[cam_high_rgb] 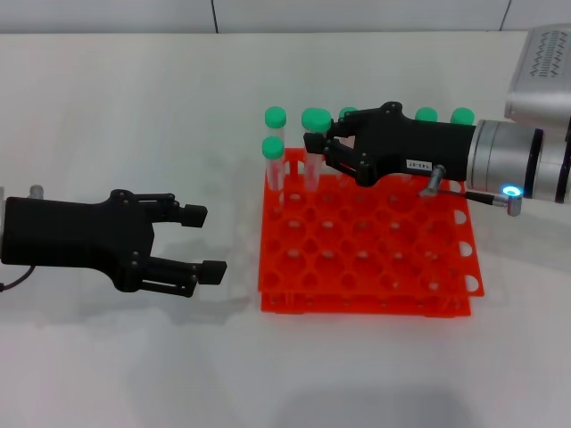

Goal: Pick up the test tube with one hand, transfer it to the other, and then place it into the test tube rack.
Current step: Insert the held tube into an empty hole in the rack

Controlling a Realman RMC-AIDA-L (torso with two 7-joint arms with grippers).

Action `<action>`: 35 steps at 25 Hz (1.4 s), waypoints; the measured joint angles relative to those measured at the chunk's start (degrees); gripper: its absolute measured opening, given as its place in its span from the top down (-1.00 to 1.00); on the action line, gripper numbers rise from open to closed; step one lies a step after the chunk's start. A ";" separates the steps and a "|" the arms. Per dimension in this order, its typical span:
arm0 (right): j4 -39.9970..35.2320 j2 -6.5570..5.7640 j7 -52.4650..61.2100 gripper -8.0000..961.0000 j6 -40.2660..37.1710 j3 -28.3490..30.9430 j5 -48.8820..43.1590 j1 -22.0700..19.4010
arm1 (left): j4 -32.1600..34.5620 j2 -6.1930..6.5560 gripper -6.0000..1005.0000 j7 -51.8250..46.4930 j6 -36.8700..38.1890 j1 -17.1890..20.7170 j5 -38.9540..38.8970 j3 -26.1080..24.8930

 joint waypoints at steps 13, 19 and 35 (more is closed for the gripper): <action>0.00 0.00 -0.09 0.52 -0.12 -0.49 0.07 0.00 | -0.07 0.00 -0.72 0.00 0.00 0.00 0.00 0.61; 0.00 0.00 -0.09 0.52 -0.06 -0.62 0.07 0.00 | -0.07 0.00 -0.72 -0.01 0.00 0.00 0.00 0.61; 0.41 0.00 -0.08 0.52 0.19 -0.62 0.07 0.00 | -0.07 0.00 -0.72 -0.09 0.00 0.01 0.00 0.61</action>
